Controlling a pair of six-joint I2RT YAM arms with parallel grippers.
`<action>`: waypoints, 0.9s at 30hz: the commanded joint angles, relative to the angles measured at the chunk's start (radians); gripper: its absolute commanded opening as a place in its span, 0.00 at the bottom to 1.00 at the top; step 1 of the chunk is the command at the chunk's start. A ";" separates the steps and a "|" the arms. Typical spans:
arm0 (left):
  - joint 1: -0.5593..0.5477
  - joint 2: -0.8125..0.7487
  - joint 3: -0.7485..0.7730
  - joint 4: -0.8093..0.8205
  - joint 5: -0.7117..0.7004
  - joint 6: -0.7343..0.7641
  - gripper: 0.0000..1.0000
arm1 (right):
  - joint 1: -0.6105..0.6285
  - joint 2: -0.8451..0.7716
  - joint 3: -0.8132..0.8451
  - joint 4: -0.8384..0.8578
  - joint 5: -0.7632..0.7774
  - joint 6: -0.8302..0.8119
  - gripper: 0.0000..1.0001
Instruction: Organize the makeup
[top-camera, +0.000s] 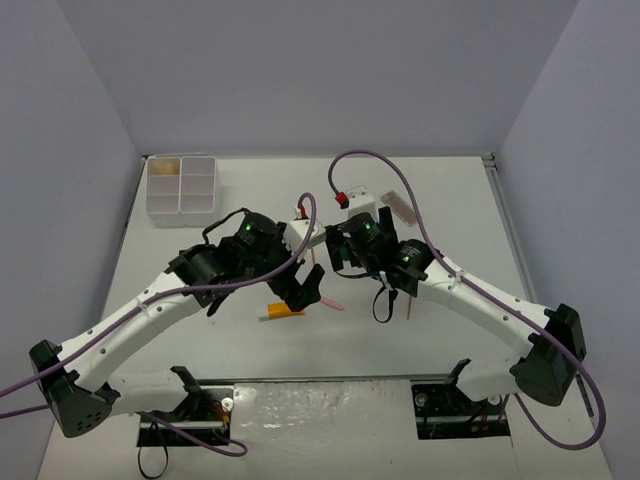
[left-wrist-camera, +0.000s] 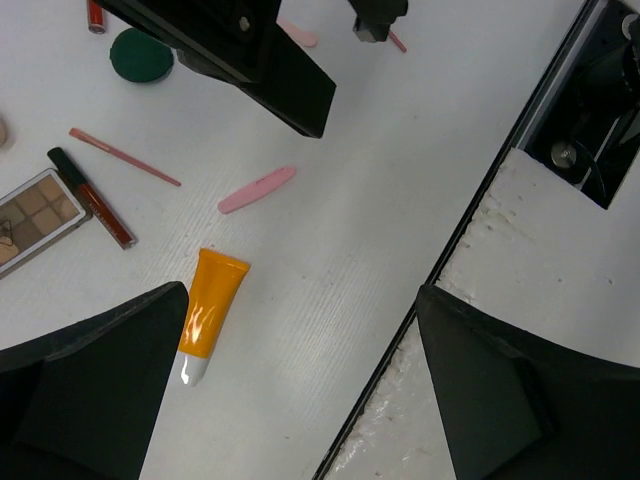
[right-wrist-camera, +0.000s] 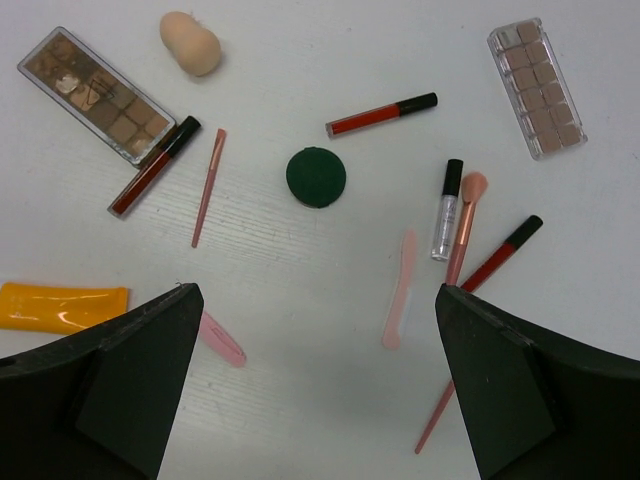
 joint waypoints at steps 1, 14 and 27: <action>0.011 -0.041 0.015 -0.014 -0.142 0.054 0.97 | -0.048 -0.009 -0.009 0.068 0.019 0.034 1.00; 0.035 0.409 -0.003 -0.146 -0.304 0.188 0.96 | -0.161 -0.555 -0.228 0.012 -0.028 0.111 1.00; 0.081 0.635 0.006 -0.089 -0.309 0.191 0.90 | -0.161 -0.690 -0.291 -0.001 -0.064 0.082 1.00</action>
